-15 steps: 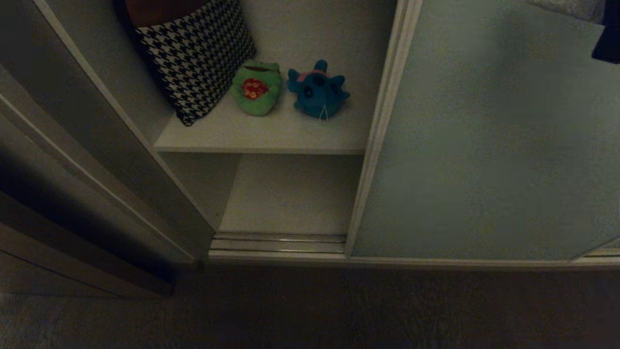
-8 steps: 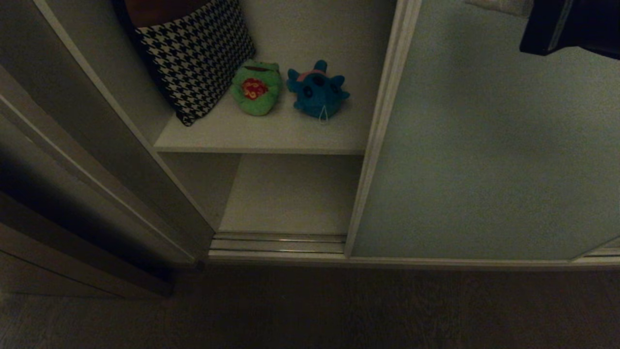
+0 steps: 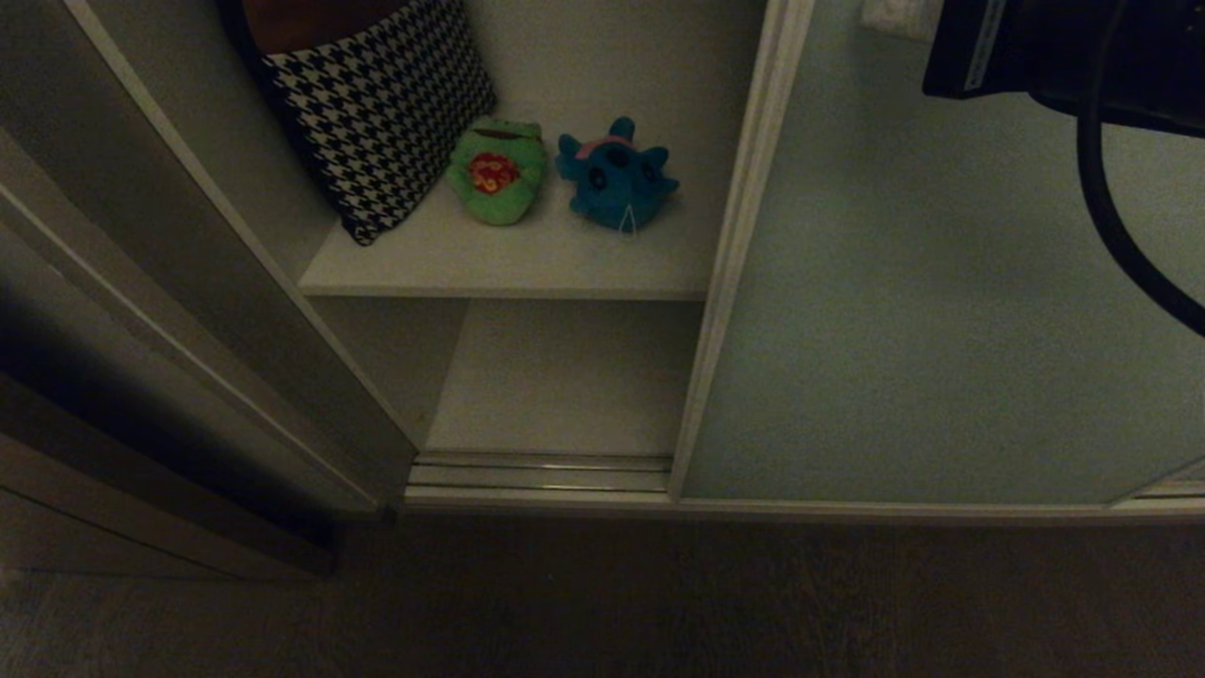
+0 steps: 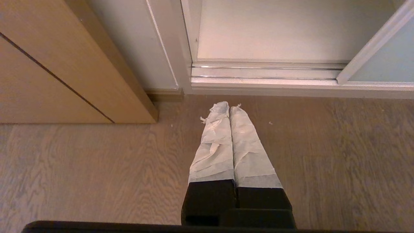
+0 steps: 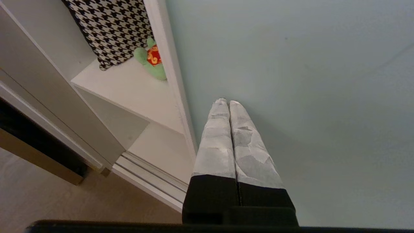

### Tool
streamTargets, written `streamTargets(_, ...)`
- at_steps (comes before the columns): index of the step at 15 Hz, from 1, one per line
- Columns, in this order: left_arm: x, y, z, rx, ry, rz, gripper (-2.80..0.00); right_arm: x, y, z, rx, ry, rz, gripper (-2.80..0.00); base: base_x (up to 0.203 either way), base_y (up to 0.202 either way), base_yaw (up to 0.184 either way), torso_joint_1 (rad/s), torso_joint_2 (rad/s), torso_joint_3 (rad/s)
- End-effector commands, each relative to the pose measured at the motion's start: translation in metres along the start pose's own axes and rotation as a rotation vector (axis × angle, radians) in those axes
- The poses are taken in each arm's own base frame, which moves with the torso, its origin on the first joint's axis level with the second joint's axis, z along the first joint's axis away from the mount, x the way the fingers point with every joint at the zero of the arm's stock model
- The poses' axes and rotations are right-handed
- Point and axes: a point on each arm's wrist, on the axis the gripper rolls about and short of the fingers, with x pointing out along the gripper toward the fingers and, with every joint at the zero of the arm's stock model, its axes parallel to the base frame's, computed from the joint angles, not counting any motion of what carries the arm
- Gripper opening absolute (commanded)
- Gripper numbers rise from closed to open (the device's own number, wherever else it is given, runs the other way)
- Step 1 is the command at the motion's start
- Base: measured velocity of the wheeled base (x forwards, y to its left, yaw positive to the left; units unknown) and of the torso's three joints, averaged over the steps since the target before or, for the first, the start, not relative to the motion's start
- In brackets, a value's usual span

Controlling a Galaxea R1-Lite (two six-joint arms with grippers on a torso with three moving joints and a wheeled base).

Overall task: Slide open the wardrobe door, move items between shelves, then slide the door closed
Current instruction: Close the door

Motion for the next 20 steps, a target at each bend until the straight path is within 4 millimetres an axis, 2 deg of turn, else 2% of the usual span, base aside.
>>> streamTargets(1, 0.0, 0.0, 0.0, 0.0, 0.002, 0.0, -2.8, 0.007, 0.005, -0.002, -0.001, 0.004, 0.007, -2.8, 0.0, 0.0, 0.0, 0.0, 0.0, 0.0)
streamTargets(4, 0.0, 0.0, 0.0, 0.0, 0.002, 0.0, -2.8, 0.008, 0.009, -0.003, 0.001, 0.007, 0.023, -2.8, 0.0, 0.0, 0.0, 0.0, 0.0, 0.0)
streamTargets(7, 0.0, 0.0, 0.0, 0.0, 0.002, 0.0, -2.8, 0.013, 0.025, -0.008, 0.001, 0.024, 0.07, -2.8, 0.0, 0.0, 0.0, 0.0, 0.0, 0.0)
streamTargets(16, 0.0, 0.0, 0.0, 0.0, 0.002, 0.0, -2.8, 0.046, 0.065, -0.022, 0.007, 0.042, 0.15, -2.8, 0.0, 0.0, 0.0, 0.0, 0.0, 0.0)
streamTargets(18, 0.0, 0.0, 0.0, 0.0, 0.002, 0.0, -2.8, 0.041, 0.076, -0.021, 0.003, 0.053, 0.191, -2.8, 0.0, 0.0, 0.0, 0.0, 0.0, 0.0)
streamTargets(20, 0.0, 0.0, 0.0, 0.0, 0.002, -0.001, -2.8, 0.026, 0.075, -0.013, -0.003, 0.079, 0.222, -2.8, 0.0, 0.0, 0.0, 0.0, 0.0, 0.0)
